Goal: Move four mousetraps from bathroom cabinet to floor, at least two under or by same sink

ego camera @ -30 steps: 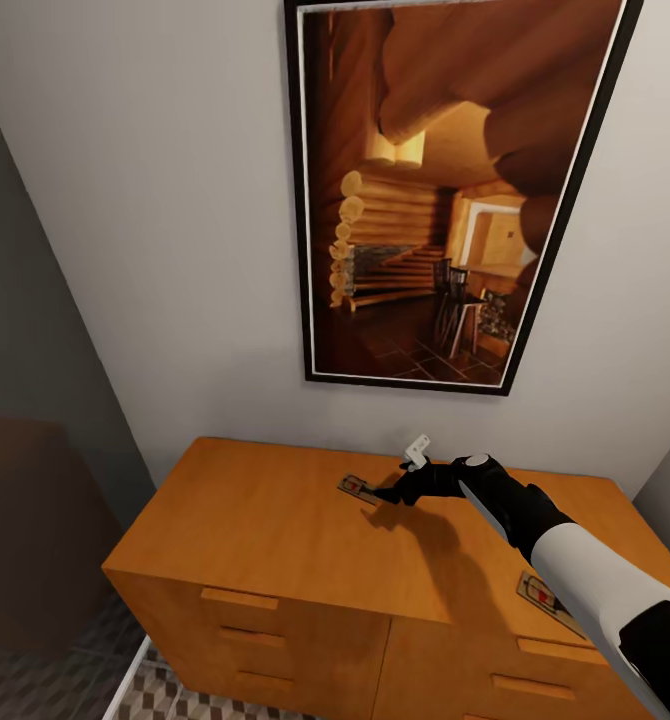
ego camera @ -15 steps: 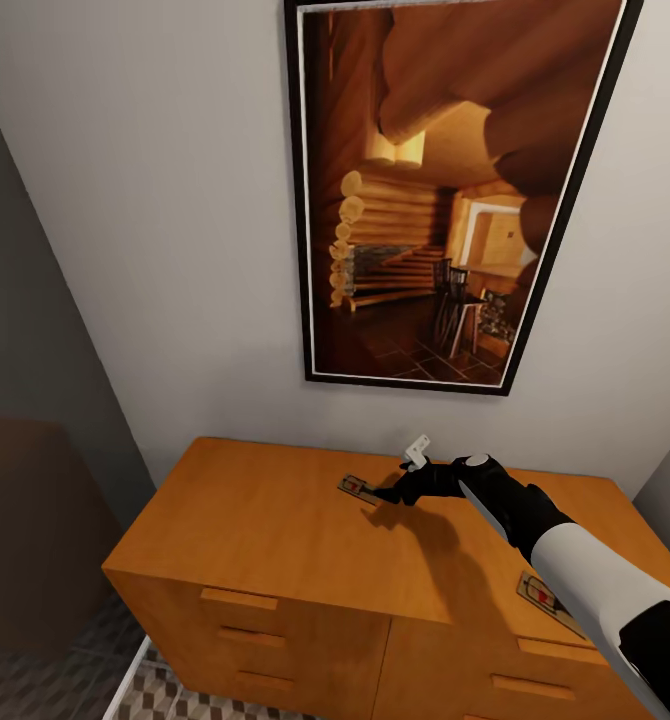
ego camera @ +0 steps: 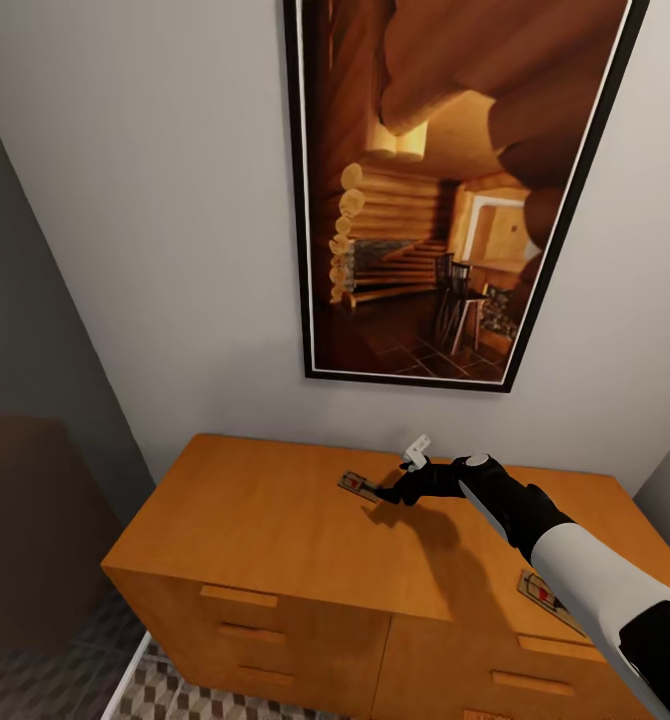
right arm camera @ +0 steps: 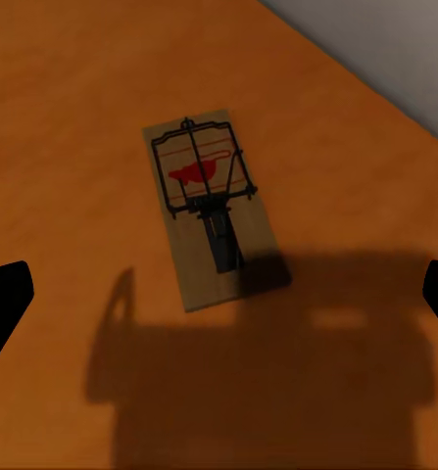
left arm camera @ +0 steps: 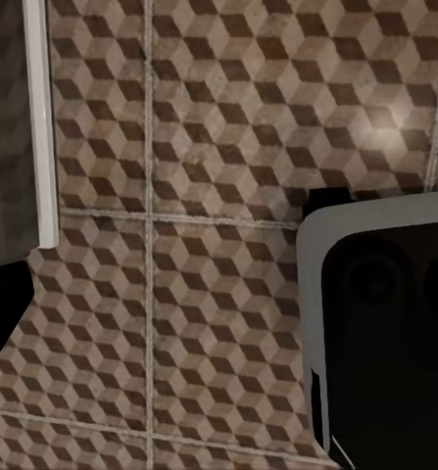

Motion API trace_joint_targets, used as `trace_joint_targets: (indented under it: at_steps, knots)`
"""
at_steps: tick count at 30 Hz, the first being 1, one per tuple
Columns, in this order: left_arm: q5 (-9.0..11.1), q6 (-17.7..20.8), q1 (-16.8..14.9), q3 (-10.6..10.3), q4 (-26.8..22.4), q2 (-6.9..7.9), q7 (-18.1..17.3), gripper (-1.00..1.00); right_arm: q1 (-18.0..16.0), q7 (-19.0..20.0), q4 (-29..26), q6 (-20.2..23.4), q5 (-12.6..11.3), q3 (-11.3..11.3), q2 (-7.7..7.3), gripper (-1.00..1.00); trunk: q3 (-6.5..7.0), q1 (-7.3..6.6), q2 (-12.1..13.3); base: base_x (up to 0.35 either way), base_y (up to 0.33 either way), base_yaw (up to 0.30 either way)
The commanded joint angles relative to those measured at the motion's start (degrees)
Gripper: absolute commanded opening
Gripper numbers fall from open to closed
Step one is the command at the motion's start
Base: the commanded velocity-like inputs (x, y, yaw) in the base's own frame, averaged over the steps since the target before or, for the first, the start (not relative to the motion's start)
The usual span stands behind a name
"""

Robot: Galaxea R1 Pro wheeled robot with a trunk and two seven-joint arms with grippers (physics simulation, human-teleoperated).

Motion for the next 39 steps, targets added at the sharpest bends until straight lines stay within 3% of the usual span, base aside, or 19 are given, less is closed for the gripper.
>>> trace_joint_targets:
  at_steps: [1,5,13,17,29,39]
  knots:
    - [0.4,-0.3,-0.1,-0.5,0.2,-0.04,-0.1,1.0,-0.1,-0.1,-0.1,0.5,-0.6,0.3,-0.07,1.0,-0.19,0.03,-0.1,0.0,0.0,0.0]
    - [0.4,-0.3,-0.1,-0.5,0.2,-0.04,-0.1,1.0,-0.1,-0.1,-0.3,0.5,1.2,0.3,-0.02,1.0,-0.3,0.03,-0.1,0.0,0.0,0.0]
    - [0.4,-0.3,-0.1,-0.5,0.1,-0.04,-0.1,1.0,-0.1,0.0,-0.9,0.5,10.9,0.4,0.53,1.0,-0.34,0.03,-0.1,0.0,0.0,0.0]
    - [0.4,-0.3,-0.1,-0.5,0.1,-0.04,-0.1,1.0,-0.1,0.0,-1.0,0.5,14.3,0.5,0.86,1.0,-0.35,0.03,-0.1,0.0,0.0,0.0]
    - [0.4,-0.3,-0.1,-0.5,0.1,-0.13,-0.1,1.0,-0.1,0.7,-1.9,0.5,19.8,0.6,1.58,1.0,-0.35,0.03,-0.1,0.0,0.0,0.0]
    - [0.4,-0.3,-0.1,-0.5,0.1,-0.13,-0.1,1.0,-0.1,7.7,-6.9,0.5,20.7,0.5,1.55,1.0,-0.35,0.03,-0.1,0.0,0.0,0.0]
